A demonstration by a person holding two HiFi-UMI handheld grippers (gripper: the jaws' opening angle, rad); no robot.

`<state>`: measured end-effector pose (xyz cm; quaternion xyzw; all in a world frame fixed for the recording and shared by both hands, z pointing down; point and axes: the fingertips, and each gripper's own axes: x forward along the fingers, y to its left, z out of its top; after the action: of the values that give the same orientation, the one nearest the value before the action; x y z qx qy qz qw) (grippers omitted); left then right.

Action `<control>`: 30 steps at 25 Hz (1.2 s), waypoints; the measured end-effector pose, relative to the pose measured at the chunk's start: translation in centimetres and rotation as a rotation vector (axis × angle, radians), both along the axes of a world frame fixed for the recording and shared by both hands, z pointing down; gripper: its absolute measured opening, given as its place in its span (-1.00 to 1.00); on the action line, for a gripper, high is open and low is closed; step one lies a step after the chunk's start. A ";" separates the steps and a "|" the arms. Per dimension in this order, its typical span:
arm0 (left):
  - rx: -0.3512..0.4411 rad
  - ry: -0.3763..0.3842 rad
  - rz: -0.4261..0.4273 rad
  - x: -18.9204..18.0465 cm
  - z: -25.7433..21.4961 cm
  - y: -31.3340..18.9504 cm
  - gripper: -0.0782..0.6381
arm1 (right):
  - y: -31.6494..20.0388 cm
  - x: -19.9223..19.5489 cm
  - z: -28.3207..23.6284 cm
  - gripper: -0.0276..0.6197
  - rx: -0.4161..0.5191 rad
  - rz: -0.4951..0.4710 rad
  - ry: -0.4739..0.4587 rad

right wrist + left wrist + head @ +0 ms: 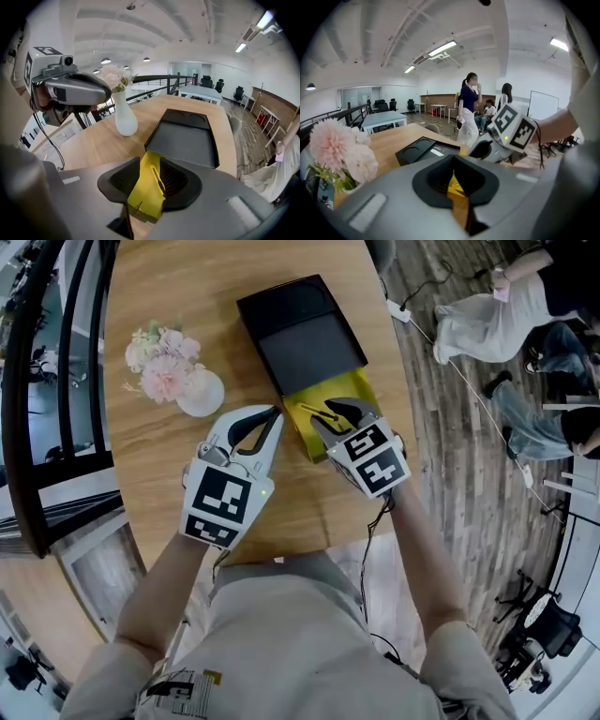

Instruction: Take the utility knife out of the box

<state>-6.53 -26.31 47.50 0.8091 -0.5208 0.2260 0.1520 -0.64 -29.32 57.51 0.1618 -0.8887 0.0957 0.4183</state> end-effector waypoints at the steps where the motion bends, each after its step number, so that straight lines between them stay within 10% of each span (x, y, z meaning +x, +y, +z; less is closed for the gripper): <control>1: -0.013 0.002 0.000 0.0 0.7 -0.1 -0.77 | -0.1 0.0 0.9 -0.49 -0.006 -0.006 0.017; 16: -0.148 0.034 -0.023 0.4 8.5 -1.0 -0.77 | -1.5 1.3 11.2 -0.51 0.006 -0.156 0.242; 30: -0.193 0.021 -0.036 0.7 10.5 0.5 -0.77 | -1.0 1.6 11.9 -0.70 0.022 -0.161 0.252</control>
<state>-5.80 -25.84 58.03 0.7836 -0.5093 0.2639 0.2387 0.95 -30.28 69.45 0.1051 -0.8403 0.0312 0.5310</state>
